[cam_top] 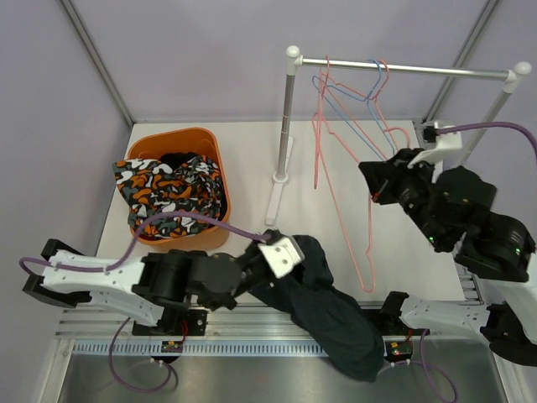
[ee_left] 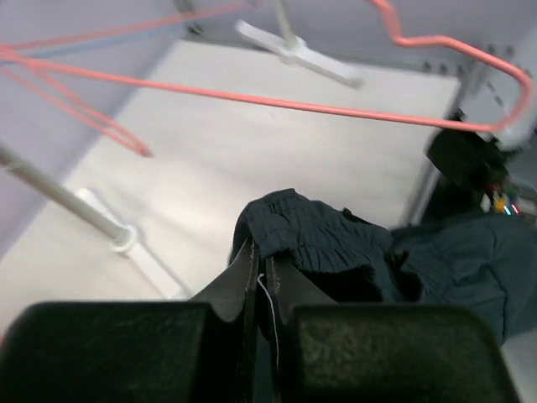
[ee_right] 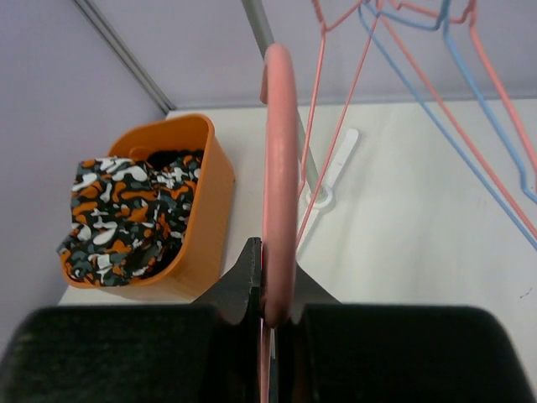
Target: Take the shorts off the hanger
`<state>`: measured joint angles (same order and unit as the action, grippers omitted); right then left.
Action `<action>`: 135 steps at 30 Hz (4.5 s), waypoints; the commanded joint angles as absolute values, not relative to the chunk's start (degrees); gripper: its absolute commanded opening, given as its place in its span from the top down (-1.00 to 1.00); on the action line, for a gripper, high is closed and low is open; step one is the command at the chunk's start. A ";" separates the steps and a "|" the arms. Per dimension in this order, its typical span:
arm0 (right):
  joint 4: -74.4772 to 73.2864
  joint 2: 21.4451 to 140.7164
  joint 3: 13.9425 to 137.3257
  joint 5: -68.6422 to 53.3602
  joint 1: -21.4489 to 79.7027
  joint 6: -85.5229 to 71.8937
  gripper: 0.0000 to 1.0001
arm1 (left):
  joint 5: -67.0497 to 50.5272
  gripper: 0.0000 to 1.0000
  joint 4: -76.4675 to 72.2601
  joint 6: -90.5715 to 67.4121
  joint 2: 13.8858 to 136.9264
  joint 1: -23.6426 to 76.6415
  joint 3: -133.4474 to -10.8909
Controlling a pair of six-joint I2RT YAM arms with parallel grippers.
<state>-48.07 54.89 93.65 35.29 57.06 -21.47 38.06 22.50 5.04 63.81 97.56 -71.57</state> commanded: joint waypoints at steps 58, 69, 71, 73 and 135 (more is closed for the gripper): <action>-56.78 46.85 91.76 32.52 57.57 -27.16 1.00 | 3.53 1.00 9.85 -45.52 74.16 -2.20 -56.10; -58.44 46.23 93.87 32.78 57.48 -27.33 1.00 | -8.34 0.76 2.64 -56.16 93.15 -2.37 -48.08; -58.97 46.32 94.04 32.78 57.57 -27.42 1.00 | -8.18 0.59 2.20 -55.99 92.90 -2.37 -47.81; -59.59 46.67 94.39 33.04 57.57 -27.34 1.00 | -6.86 0.35 2.28 -55.12 91.33 -2.37 -47.63; -66.09 60.90 101.24 39.10 37.18 -16.35 1.00 | -2.81 -0.98 18.19 -31.20 44.56 -2.29 -54.75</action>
<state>-67.24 61.34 97.89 38.35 37.69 -17.50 -1.34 20.95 -32.38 44.82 -2.48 -54.81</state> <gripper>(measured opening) 0.070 0.987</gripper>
